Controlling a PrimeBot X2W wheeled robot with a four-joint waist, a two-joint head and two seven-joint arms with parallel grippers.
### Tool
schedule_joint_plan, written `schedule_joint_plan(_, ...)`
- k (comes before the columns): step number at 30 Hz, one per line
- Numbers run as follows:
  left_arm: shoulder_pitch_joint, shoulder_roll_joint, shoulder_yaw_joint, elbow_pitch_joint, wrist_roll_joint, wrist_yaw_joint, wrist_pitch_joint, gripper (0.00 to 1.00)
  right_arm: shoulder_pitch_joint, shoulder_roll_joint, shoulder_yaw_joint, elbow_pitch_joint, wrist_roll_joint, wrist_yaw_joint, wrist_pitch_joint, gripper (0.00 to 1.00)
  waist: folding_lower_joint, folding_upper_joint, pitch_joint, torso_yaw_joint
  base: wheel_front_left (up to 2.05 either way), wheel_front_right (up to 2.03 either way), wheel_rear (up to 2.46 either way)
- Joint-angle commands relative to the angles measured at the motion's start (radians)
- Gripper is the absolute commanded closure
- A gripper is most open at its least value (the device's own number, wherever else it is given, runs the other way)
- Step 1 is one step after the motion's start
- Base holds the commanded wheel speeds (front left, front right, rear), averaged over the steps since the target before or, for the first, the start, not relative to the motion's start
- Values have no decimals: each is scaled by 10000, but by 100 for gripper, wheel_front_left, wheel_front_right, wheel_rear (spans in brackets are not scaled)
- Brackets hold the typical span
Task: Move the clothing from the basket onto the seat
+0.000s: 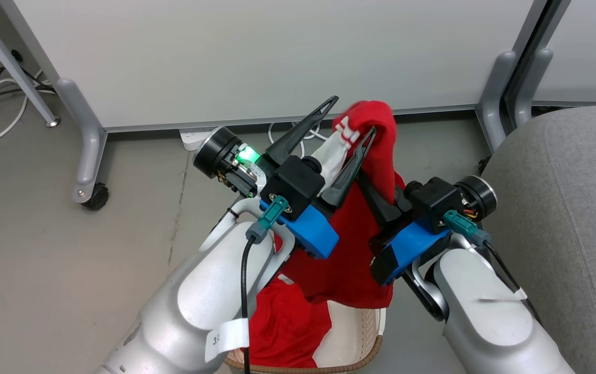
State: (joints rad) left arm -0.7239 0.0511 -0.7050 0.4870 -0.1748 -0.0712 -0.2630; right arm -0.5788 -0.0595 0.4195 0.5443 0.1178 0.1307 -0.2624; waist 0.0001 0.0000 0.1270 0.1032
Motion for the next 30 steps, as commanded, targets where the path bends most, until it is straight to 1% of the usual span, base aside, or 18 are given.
schedule_joint_plan(1, 39, -11, 23, 42, 23, -3, -27, 0, 30, 19, -48, -78, 87, 1, -37, 100, -1, 0, 19, -8, 0, 0, 0)
schedule_joint_plan(11, 114, -2, 105, 79, 172, -38, -27, 0, 74, -118, -641, -497, 75, 1, -37, 100, -1, 0, 336, -287, 0, 0, 0)
schedule_joint_plan(21, 381, 167, 138, -192, 372, -116, -27, 0, 148, -254, -1384, -992, -14, 3, -38, 100, -1, 0, 786, -1254, 0, 0, 0)
schedule_joint_plan(30, 785, 210, -7, -496, 484, -200, -26, 0, 534, -342, -2557, -1583, -77, 1, -38, 100, -1, 0, 1132, -2323, 0, 0, 0)
